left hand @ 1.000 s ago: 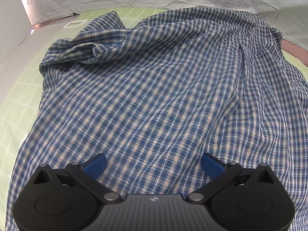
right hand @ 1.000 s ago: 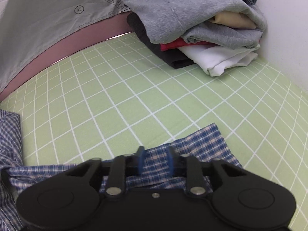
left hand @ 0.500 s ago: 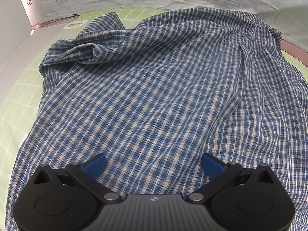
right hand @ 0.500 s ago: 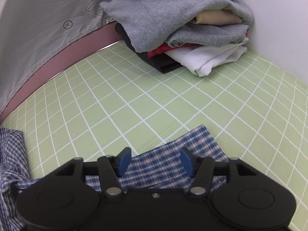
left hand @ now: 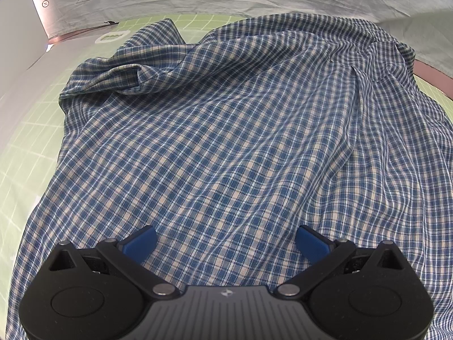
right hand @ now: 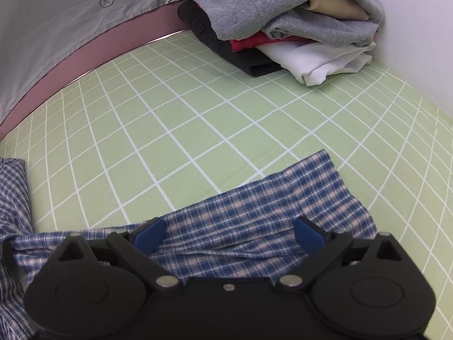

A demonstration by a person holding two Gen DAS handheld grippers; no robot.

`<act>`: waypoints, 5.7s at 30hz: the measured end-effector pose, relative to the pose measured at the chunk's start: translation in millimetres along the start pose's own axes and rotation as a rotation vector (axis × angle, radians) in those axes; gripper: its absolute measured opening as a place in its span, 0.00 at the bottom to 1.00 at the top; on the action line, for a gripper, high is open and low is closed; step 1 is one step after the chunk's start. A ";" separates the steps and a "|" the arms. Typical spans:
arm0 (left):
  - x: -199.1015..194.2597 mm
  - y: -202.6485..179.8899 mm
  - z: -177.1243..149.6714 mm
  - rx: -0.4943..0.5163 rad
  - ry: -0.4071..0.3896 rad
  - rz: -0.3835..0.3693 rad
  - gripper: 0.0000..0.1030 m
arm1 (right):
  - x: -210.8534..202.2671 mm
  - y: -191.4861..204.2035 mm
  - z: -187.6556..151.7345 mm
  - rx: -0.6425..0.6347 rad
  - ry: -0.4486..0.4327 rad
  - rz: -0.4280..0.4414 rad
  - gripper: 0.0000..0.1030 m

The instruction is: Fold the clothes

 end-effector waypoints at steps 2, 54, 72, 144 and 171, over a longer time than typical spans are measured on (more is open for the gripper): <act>-0.2 0.0 -0.3 0.000 -0.001 0.000 1.00 | -6.0 0.7 -2.1 -0.017 -0.030 0.011 0.80; -0.8 1.4 0.3 0.002 0.004 0.001 1.00 | -4.9 -47.1 54.5 -0.043 -0.150 0.042 0.13; -1.8 5.9 -1.5 -0.007 -0.002 0.006 1.00 | -103.0 -61.1 37.9 0.001 -0.358 0.099 0.13; -0.9 8.6 -3.2 -0.005 0.007 0.009 1.00 | -61.4 -69.3 -9.5 -0.089 -0.209 0.099 0.67; 0.8 8.6 -2.1 -0.001 0.014 0.008 1.00 | -13.5 -175.7 19.2 0.189 -0.124 -0.151 0.72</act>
Point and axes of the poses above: each gripper's, at about its wrist camera, not at the fingertips, and x roughly the way its jaws point, y to its left, z to its top, the point moved 7 cm from there along x, roughly the way its jaws point, and after that the axes turned 2 degrees about -y, right-handed, at the moved point
